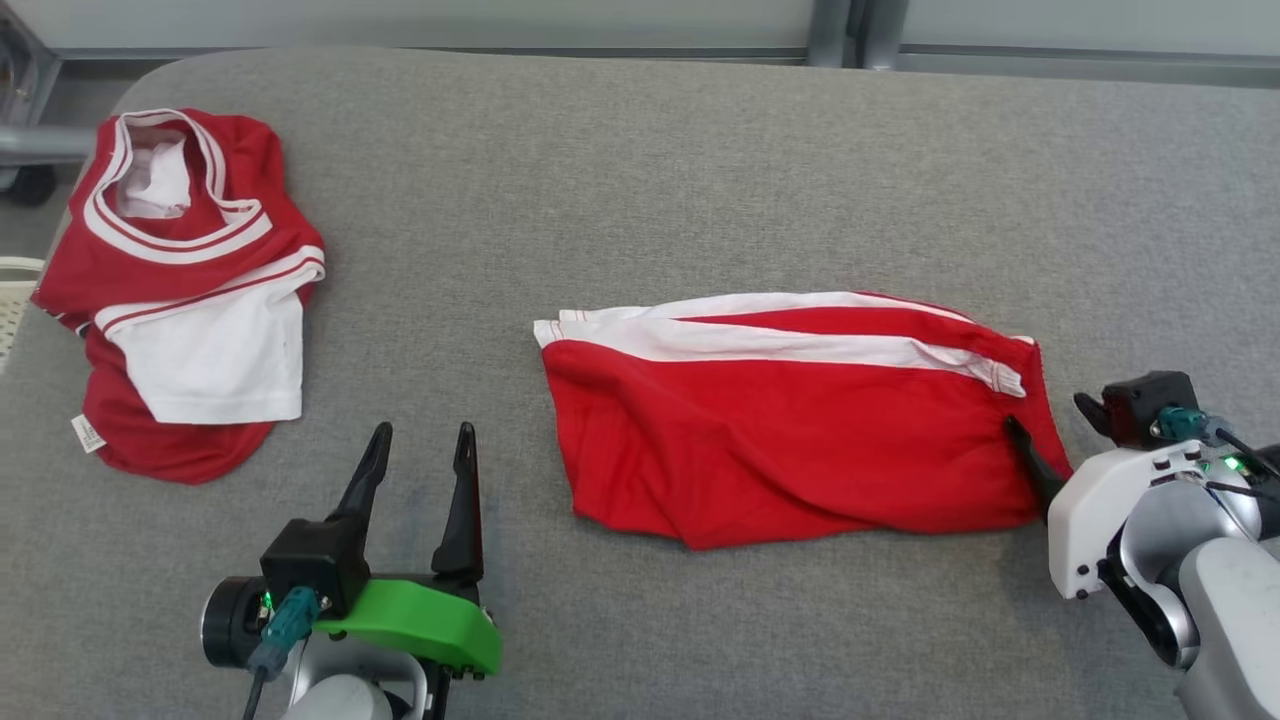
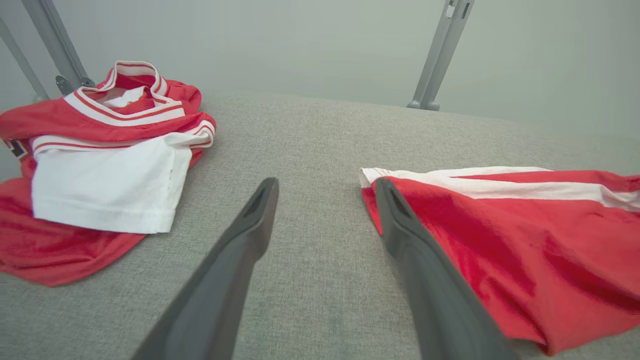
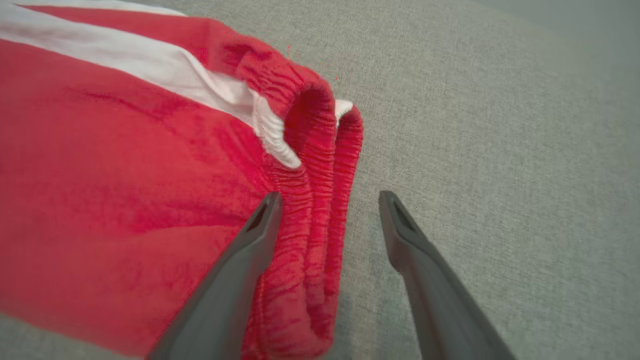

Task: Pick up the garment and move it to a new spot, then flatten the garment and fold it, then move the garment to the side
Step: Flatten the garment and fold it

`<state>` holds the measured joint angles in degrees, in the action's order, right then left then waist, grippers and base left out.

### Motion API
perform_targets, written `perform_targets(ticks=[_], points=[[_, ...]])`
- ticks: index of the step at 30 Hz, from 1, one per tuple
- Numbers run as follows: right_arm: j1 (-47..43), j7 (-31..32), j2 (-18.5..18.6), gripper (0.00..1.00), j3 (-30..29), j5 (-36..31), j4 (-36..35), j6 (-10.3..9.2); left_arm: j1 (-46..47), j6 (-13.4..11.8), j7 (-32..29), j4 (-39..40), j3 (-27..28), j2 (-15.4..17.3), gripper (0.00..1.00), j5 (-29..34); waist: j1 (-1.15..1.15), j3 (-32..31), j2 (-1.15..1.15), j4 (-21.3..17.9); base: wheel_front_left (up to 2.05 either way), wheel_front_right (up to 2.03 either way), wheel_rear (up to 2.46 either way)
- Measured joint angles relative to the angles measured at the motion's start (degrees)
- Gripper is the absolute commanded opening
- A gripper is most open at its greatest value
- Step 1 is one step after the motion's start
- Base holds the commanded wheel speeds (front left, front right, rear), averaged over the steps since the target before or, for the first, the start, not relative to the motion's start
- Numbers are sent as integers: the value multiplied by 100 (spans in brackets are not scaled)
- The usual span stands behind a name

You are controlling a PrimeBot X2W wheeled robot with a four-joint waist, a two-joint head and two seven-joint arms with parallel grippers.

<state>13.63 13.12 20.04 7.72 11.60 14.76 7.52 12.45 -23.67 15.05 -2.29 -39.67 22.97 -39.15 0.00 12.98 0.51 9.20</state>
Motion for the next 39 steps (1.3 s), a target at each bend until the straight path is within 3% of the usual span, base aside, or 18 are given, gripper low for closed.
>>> perform_targets(ticks=[5,10,12,18,22,28,34,39], points=[[-48,327,58,100,70,387,201,-1,-361,397,0,-2,520,-235,100,374,0,-41,0,179,0,0,0],[44,639,-93,100,207,1454,465,-8,-593,888,0,-131,959,-452,100,664,0,-110,0,293,0,0,0],[94,669,-198,0,144,1967,527,-7,-654,1087,1,-203,1099,-535,100,747,0,-150,0,328,0,0,0],[57,706,-334,0,-92,3141,616,-5,-871,1653,0,-487,1592,-728,100,965,0,-291,0,327,0,0,0],[-142,722,-141,0,-546,3682,801,-2,-995,2016,0,-679,1959,-817,100,1159,0,-360,0,204,0,0,0],[-519,730,407,0,-1452,3923,1268,-3,-1090,2392,1,-987,2475,-970,100,1512,0,-455,0,12,0,0,0],[-751,901,708,0,-2094,3983,1440,-4,-1130,2625,1,-1169,2820,-1121,100,1736,0,-513,0,-123,0,0,0],[-637,1323,423,0,-2097,4086,754,-5,-1191,2769,9,-1266,3045,-1249,100,1923,0,-552,0,-235,0,0,0]])
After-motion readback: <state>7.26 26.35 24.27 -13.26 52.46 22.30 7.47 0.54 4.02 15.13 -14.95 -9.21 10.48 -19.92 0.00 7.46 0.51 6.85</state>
